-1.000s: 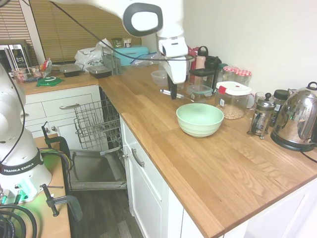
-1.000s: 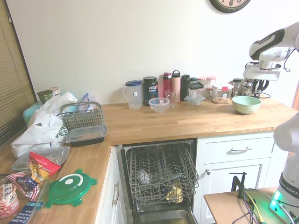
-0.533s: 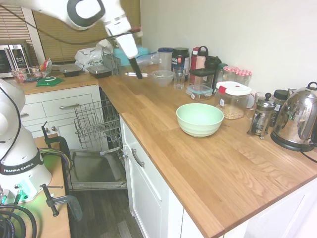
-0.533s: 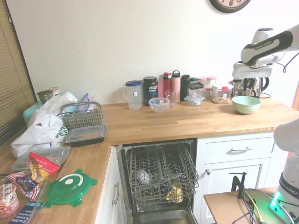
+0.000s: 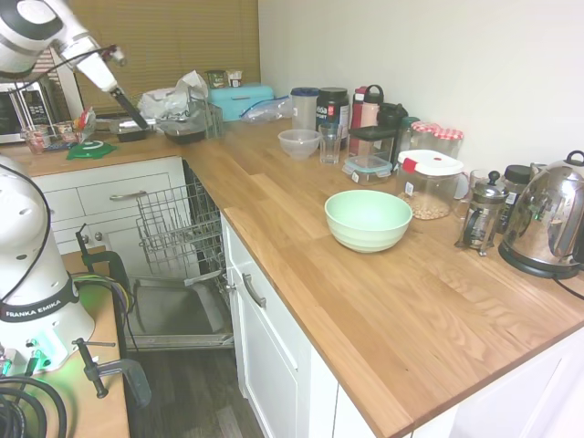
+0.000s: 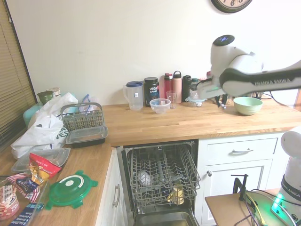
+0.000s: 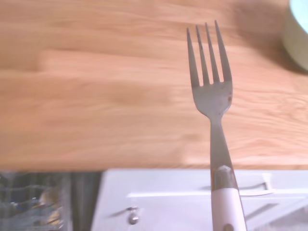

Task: Put the fork in the dishwasher

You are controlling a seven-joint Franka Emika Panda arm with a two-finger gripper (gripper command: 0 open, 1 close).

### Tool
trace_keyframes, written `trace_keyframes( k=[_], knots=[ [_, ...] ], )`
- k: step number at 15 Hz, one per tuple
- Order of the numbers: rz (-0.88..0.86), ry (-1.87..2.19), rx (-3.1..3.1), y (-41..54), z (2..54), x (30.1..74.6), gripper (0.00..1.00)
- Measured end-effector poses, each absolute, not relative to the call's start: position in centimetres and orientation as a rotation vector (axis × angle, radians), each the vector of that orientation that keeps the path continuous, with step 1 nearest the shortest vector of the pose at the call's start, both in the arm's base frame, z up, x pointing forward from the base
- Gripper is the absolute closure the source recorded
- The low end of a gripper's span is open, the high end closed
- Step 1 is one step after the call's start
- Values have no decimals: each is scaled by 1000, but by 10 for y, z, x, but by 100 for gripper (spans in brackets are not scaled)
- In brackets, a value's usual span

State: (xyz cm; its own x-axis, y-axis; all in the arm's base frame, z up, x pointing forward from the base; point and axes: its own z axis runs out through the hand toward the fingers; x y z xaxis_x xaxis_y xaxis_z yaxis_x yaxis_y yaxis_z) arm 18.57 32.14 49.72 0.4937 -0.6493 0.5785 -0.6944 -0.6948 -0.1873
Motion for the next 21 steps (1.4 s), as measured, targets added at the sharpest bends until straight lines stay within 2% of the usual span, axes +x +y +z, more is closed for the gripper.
trace_keyframes(
  k=[4,8,11,14,16,19,20,21],
  knots=[
    [921,-1116,2606,418,457,207,100],
    [879,-983,2580,477,415,184,100],
    [756,-935,2525,484,358,179,100],
    [740,-890,2459,510,293,181,100],
    [745,-899,2441,538,254,200,100],
    [690,-972,2427,562,198,262,100],
    [654,-986,2439,569,190,280,0],
    [629,-990,2445,578,185,290,0]
  ],
)
